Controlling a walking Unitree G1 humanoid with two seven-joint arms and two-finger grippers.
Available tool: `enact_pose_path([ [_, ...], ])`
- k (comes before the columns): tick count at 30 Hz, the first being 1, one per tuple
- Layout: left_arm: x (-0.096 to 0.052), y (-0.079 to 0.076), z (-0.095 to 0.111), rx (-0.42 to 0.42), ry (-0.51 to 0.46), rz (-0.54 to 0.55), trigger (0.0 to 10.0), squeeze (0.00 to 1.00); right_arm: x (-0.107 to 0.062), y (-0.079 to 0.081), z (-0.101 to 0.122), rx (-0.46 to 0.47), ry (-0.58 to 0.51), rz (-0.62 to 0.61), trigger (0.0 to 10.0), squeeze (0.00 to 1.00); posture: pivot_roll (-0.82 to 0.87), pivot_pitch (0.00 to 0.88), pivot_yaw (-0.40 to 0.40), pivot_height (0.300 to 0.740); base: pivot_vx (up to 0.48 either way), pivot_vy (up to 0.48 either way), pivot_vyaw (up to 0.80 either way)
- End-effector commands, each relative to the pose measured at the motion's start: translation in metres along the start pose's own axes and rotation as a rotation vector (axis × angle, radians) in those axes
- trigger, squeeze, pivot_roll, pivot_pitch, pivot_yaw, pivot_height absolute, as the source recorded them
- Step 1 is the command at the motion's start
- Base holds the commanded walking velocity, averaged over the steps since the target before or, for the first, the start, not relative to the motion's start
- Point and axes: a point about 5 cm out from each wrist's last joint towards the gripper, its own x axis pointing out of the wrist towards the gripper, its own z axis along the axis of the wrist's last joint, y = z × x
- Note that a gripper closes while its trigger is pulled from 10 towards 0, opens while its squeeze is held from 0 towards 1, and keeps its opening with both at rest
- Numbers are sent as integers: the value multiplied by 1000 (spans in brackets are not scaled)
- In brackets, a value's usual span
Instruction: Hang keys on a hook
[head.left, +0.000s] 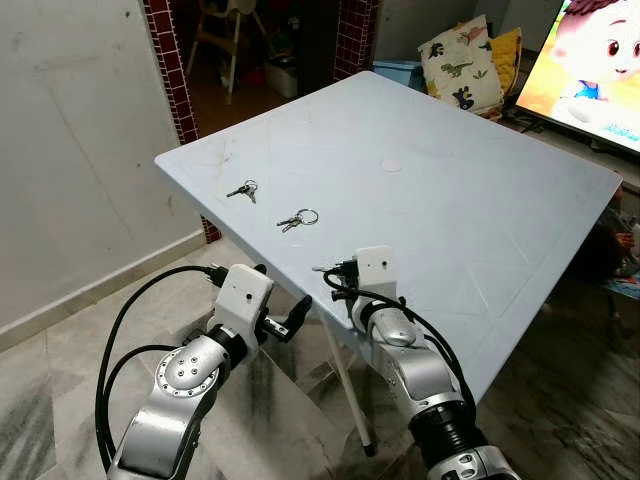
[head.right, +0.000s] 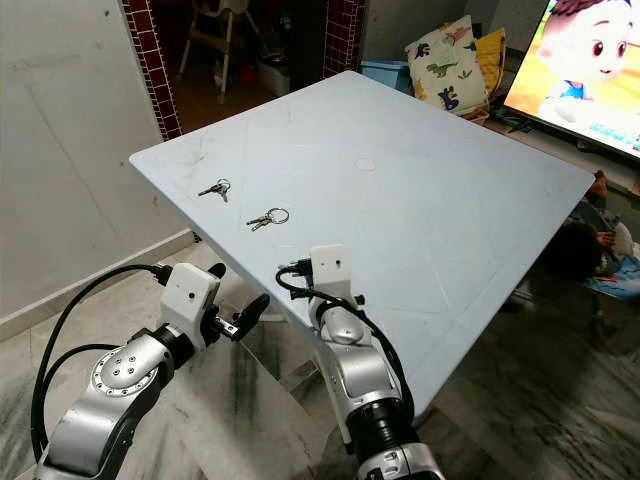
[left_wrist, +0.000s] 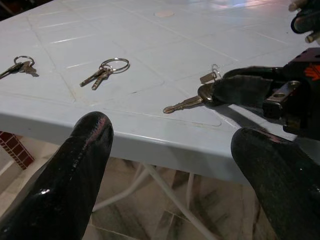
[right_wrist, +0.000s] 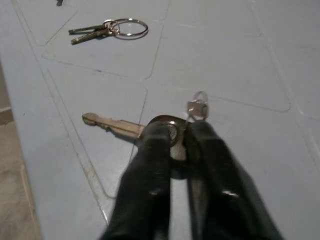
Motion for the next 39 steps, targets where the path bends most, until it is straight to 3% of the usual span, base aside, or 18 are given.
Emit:
enact_pose_path([
  [1,-2,-2,2,-2,-7,-3,10000,0,2,-3,2,1,-7,-17,0,0,145,41,-45,740,0,0,0],
  [19,0,1,3,-8,-7,6,10000,0,3,-18,2,18,-27,-67,0,0,146,25,-42,740,0,0,0],
  [28,5,8,8,-1,-39,84,10000,0,-2,-37,33,111,-198,-111,0,0,132,15,-36,740,0,0,0],
  [33,7,8,8,-8,-40,89,10000,0,-5,-37,37,71,-223,-90,431,0,127,12,-35,740,0,0,0],
  [34,7,8,8,-9,-41,90,10000,0,-6,-36,38,63,-234,-78,10000,0,127,13,-35,740,0,0,0],
  [35,7,8,8,-10,-42,91,10000,0,-7,-34,38,61,-242,-72,10000,0,127,13,-35,740,0,0,0],
  [36,7,7,8,-11,-43,91,10000,0,-9,-33,39,67,-253,-62,10000,1000,127,13,-35,740,0,0,0],
  [39,7,7,8,-16,-43,94,10000,0,-15,-25,38,64,-267,-32,10000,1000,131,11,-34,740,0,0,0],
])
